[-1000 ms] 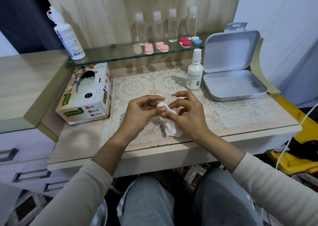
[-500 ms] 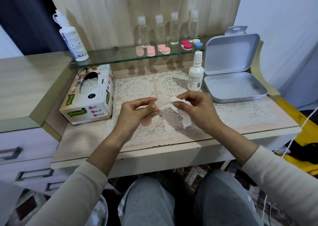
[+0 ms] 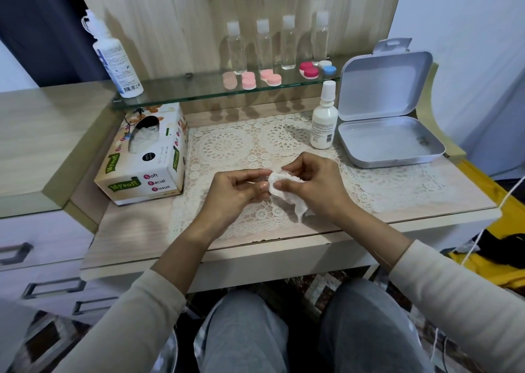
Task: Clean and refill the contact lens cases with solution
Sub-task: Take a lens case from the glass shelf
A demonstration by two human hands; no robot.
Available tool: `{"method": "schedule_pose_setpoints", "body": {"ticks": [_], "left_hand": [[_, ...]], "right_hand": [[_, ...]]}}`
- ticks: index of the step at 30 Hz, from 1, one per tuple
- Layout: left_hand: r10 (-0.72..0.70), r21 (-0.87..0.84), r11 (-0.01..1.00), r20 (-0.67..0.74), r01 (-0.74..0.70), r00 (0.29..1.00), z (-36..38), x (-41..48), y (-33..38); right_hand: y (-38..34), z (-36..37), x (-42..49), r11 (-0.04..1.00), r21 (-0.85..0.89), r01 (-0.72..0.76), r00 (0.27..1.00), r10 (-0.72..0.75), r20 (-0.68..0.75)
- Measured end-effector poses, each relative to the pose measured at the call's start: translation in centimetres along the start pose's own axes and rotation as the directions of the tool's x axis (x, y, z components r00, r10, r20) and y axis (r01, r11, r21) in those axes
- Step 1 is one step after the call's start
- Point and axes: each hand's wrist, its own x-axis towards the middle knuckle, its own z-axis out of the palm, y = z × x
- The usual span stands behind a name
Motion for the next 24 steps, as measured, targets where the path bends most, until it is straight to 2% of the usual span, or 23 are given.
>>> {"method": "schedule_pose_setpoints", "body": {"ticks": [8, 15, 20, 24], "left_hand": [[-0.018, -0.011, 1.0, -0.015, 0.018, 1.0, -0.1, 0.2, -0.2], [-0.037, -0.026, 0.999, -0.029, 0.037, 0.999, -0.6, 0.1, -0.2], [-0.021, -0.015, 1.0, -0.01, 0.021, 1.0, -0.2, 0.1, 0.0], [-0.01, -0.019, 1.0, 0.015, 0.01, 1.0, -0.3, 0.2, 0.2]], "right_hand": [[0.3, 0.1, 0.3, 0.99, -0.115, 0.081, 0.994, -0.088, -0.062], [0.5, -0.7, -0.2, 0.975, 0.205, -0.083, 0.989, 0.055, 0.136], [0.2, -0.1, -0.3, 0.998, 0.069, 0.011, 0.999, -0.013, 0.036], [0.1, -0.1, -0.2, 0.995, 0.098, 0.012, 1.0, -0.012, -0.005]]}}
